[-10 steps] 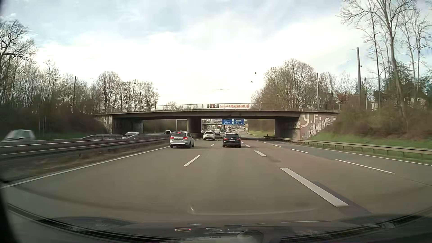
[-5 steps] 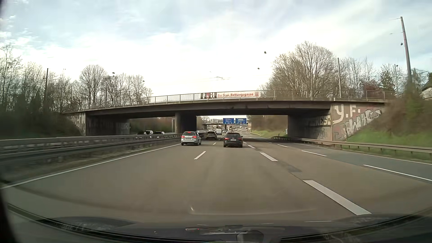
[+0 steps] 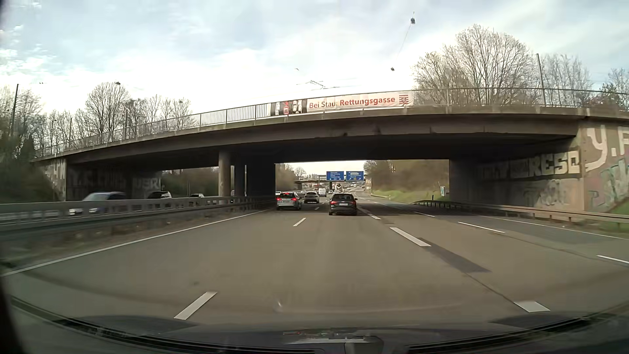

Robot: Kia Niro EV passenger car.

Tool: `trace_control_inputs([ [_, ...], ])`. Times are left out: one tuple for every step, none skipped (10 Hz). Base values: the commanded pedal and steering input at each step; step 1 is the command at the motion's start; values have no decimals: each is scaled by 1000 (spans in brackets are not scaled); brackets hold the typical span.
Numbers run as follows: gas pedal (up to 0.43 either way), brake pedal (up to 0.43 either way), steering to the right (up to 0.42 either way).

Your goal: Follow the waypoints while adhering to traffic rules and regulations

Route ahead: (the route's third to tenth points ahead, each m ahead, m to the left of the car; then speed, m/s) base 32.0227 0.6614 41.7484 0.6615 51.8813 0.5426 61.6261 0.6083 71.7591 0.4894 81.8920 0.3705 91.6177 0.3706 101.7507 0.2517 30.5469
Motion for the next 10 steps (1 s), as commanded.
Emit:
trace_control_inputs([
  [110, 0, -7],
  [110, 0, -8],
  [110, 0, -9],
  [110, 0, -9],
  [110, 0, -9],
  [110, 0, -8],
  [110, 0, -9],
  [110, 0, -8],
  [87, 0, -8],
  [28, 0, -8],
])
